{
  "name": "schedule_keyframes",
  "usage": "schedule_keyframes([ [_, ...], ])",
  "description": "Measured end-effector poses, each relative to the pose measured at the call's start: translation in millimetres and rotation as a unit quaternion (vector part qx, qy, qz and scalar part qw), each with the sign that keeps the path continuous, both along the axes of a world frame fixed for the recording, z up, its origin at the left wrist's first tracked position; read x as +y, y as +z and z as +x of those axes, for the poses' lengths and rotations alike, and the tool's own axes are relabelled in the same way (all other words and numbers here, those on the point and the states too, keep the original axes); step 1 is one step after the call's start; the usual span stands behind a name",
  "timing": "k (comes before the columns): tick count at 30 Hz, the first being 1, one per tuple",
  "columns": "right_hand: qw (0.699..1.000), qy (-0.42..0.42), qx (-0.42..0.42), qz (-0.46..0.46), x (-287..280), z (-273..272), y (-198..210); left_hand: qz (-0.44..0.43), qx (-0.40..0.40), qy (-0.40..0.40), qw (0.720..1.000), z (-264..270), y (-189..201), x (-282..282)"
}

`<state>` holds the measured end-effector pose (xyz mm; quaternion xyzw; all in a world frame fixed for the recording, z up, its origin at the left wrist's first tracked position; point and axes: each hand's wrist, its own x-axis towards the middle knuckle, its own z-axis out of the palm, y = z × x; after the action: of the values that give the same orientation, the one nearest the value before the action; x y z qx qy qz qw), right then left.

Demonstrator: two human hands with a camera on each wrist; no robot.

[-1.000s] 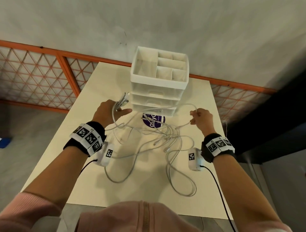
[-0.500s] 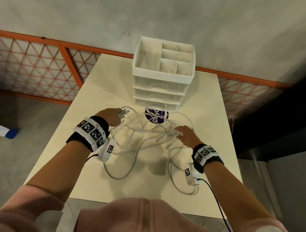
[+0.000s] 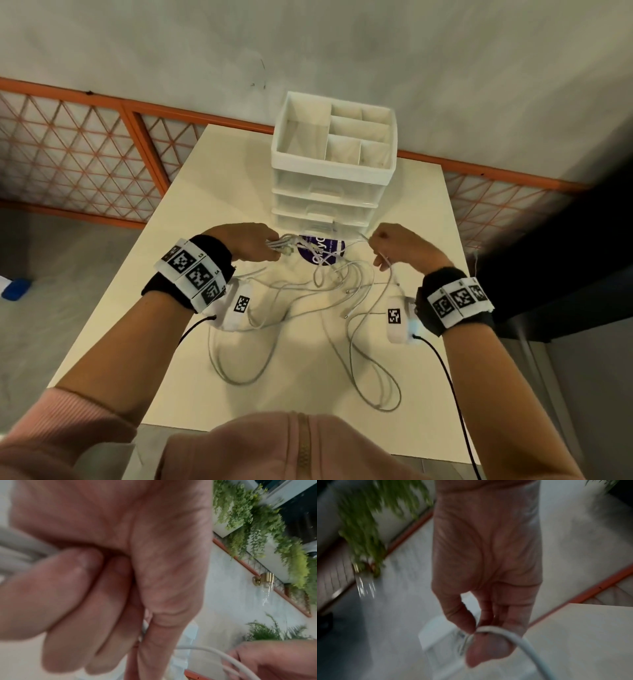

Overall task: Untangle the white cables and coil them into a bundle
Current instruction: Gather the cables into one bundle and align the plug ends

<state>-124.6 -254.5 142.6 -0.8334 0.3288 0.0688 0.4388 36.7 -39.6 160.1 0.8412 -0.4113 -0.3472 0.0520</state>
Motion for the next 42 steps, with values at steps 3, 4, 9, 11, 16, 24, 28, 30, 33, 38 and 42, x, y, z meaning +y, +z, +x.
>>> schedule_keyframes([
  [3,0.988,0.026,-0.086,0.127,18.6,5.0,33.9,-0.040,0.014,0.018,0.999,-6.2,6.5,-6.1],
  [4,0.978,0.036,-0.114,0.172,25.6,6.9,39.1,-0.055,0.025,0.024,0.998,-7.9,5.9,-7.2],
  [9,0.950,0.076,-0.175,0.249,55.7,15.4,34.9,-0.088,0.083,0.042,0.992,-16.6,0.7,-10.7],
  [11,0.960,0.066,-0.154,0.225,60.0,16.5,32.1,-0.090,0.080,0.029,0.992,-19.2,-1.2,-10.2],
  [16,0.956,0.078,-0.109,0.260,62.2,19.4,27.3,-0.115,0.079,0.016,0.990,-24.2,-8.4,-8.8],
  [24,0.978,0.031,-0.108,0.175,48.1,17.0,21.4,-0.118,0.100,0.014,0.988,-12.4,-6.4,-0.5],
  [28,0.983,-0.028,-0.117,0.136,38.6,14.8,12.9,-0.069,0.120,-0.038,0.990,-8.0,-2.7,7.9],
  [30,0.986,-0.043,-0.109,0.120,36.5,14.4,11.1,-0.070,0.118,-0.042,0.990,-6.7,-3.2,10.0],
  [33,0.995,-0.021,-0.075,0.060,38.2,14.9,11.0,-0.135,0.114,0.010,0.984,-9.2,-3.3,8.4],
  [38,0.979,0.007,-0.153,0.135,59.4,21.5,21.4,-0.305,0.200,0.173,0.915,-14.2,-10.2,0.2],
  [42,0.974,0.059,-0.163,0.145,84.3,32.2,22.9,-0.372,0.254,0.205,0.869,-26.4,-7.3,-8.2],
])
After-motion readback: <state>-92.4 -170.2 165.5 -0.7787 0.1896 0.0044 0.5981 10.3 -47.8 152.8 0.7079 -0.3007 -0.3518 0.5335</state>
